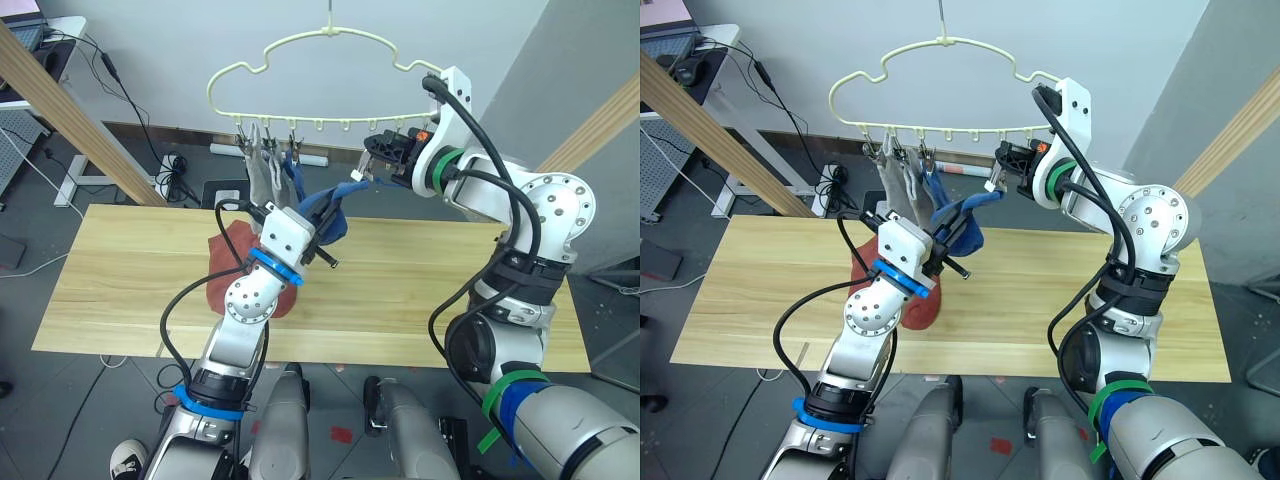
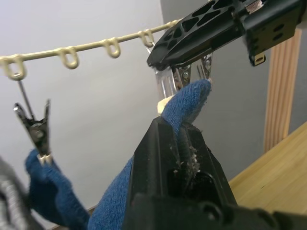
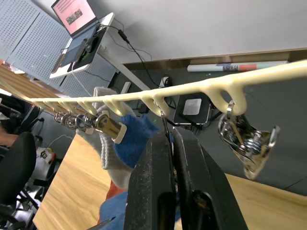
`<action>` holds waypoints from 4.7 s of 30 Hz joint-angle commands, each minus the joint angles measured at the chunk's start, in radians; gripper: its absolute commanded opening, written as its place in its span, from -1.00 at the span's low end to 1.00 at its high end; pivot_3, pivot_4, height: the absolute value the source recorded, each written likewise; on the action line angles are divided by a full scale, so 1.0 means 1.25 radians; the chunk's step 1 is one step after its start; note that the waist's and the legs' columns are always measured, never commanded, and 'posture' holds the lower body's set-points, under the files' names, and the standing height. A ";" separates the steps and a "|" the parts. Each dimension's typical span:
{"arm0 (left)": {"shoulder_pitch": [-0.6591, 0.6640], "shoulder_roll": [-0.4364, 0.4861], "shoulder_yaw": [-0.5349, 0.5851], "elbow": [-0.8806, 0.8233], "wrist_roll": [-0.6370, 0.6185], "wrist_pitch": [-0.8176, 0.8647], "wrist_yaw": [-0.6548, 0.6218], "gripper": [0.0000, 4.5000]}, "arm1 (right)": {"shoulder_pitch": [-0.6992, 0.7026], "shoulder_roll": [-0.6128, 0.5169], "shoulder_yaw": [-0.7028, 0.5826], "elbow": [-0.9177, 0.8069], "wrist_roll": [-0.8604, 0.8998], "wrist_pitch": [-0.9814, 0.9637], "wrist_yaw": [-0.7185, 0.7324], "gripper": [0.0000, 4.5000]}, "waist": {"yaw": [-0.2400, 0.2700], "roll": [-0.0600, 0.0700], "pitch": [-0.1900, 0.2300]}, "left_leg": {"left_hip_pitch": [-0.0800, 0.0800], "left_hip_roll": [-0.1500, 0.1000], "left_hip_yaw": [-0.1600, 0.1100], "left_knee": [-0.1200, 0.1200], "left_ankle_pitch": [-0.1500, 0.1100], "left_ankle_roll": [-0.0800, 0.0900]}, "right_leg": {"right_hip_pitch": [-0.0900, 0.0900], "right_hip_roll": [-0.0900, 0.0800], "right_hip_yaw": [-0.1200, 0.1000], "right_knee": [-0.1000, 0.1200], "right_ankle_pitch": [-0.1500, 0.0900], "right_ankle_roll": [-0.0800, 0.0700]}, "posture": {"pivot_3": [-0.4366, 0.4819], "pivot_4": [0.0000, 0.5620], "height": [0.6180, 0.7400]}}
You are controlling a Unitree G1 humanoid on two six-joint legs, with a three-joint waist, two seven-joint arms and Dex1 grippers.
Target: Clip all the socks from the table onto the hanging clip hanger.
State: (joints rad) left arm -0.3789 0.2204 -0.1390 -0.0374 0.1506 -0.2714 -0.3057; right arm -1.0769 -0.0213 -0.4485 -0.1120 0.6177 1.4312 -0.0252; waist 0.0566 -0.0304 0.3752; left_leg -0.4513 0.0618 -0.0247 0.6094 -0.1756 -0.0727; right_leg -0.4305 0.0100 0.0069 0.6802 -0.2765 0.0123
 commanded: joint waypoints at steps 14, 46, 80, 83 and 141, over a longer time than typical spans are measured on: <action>-0.036 -0.011 -0.017 -0.010 0.043 -0.048 0.042 -0.98 | 0.037 0.024 -0.040 0.045 -0.043 0.069 -0.047 -1.00 | 0.000 0.000 0.000 | 0.000 0.000 0.000 0.000 0.000 0.000 | 0.000 0.000 0.000 0.000 0.000 0.000 | 0.15 0.41 1.00; 0.083 0.004 -0.019 -0.069 -0.061 0.095 -0.052 -1.00 | 0.275 -0.152 0.185 -0.237 -0.020 -0.064 0.139 0.97 | -0.027 0.002 0.002 | -0.013 0.001 0.004 -0.001 0.000 0.000 | -0.016 0.003 0.004 0.001 0.004 -0.004 | 0.16 0.40 1.00; 0.230 0.093 0.180 -0.437 -0.393 0.779 -0.228 0.99 | 0.579 -0.161 0.401 -0.434 -0.256 -0.436 0.076 1.00 | -0.037 0.002 0.002 | -0.010 0.002 0.004 0.001 0.002 -0.003 | -0.015 0.004 0.005 0.004 0.003 0.002 | 0.27 0.37 1.00; 0.179 0.061 0.270 -0.496 -0.445 0.832 -0.136 0.99 | 0.566 -0.134 0.425 -0.426 -0.287 -0.464 0.054 1.00 | -0.026 0.002 0.002 | -0.010 0.001 0.002 0.001 0.003 -0.003 | -0.013 0.004 0.004 0.003 0.003 0.002 | 0.34 0.40 1.00; -0.019 0.312 0.386 -0.348 -0.755 0.727 -0.257 1.00 | 0.095 0.165 0.404 0.207 -0.387 -0.909 -0.079 -0.24 | 0.003 0.003 0.003 | -0.007 0.002 0.001 -0.001 0.004 -0.003 | -0.010 0.003 0.003 0.001 0.006 -0.001 | 0.54 0.41 1.00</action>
State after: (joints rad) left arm -0.3989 0.5953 0.3203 -0.4284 -0.7746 0.6496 -0.6312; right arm -0.9161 0.1338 0.0564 0.1669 0.1364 0.3289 -0.1188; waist 0.0599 -0.0268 0.3787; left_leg -0.4597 0.0641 -0.0229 0.6086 -0.1710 -0.0765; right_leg -0.4430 0.0141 0.0106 0.6816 -0.2685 0.0107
